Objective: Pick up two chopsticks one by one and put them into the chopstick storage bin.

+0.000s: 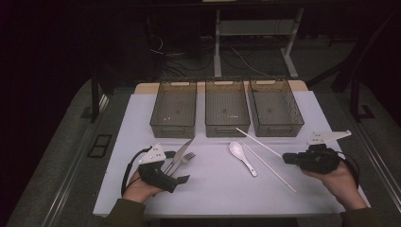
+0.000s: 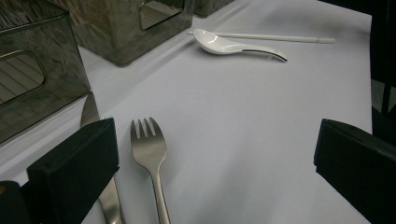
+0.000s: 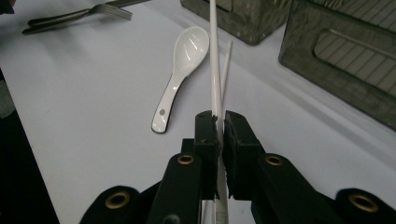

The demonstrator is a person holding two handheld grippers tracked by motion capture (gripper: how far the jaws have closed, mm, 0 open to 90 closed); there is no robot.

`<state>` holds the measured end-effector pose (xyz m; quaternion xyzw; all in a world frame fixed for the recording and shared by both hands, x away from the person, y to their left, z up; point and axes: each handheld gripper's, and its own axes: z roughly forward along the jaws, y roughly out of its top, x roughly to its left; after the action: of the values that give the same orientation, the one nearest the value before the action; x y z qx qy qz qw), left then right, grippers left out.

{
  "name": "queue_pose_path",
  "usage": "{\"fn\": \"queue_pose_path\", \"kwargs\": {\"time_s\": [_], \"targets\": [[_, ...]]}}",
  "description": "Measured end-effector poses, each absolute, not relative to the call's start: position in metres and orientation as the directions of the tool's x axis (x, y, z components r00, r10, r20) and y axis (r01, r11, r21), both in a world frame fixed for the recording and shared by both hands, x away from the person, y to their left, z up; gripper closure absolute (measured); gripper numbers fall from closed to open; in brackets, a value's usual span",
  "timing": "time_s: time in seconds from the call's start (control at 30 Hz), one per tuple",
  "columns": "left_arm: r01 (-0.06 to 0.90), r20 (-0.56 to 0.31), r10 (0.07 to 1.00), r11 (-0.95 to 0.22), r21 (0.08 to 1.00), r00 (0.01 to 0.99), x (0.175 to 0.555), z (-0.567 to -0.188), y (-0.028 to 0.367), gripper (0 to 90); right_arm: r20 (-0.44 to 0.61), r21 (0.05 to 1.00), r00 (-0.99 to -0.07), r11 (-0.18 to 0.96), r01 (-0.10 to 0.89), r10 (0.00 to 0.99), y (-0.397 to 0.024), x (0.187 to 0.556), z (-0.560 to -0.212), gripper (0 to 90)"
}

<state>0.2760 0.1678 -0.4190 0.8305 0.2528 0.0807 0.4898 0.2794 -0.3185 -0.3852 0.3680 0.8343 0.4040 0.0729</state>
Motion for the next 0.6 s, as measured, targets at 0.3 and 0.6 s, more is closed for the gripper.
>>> {"fn": "queue_pose_path", "kwargs": {"time_s": [0.3,0.6], "targets": [[0.346,-0.115,0.501,-0.398,0.849,0.858,0.276,-0.419,0.166,0.0,0.162,0.739,-0.724,0.403,0.539,0.67,-0.301,0.299,-0.377,84.2],[0.341,-0.108,0.497,-0.405,0.848,0.861,0.275,-0.419,0.164,0.0,0.139,0.738,-0.728,0.42,0.528,0.671,-0.275,0.322,-0.37,84.1]]}}
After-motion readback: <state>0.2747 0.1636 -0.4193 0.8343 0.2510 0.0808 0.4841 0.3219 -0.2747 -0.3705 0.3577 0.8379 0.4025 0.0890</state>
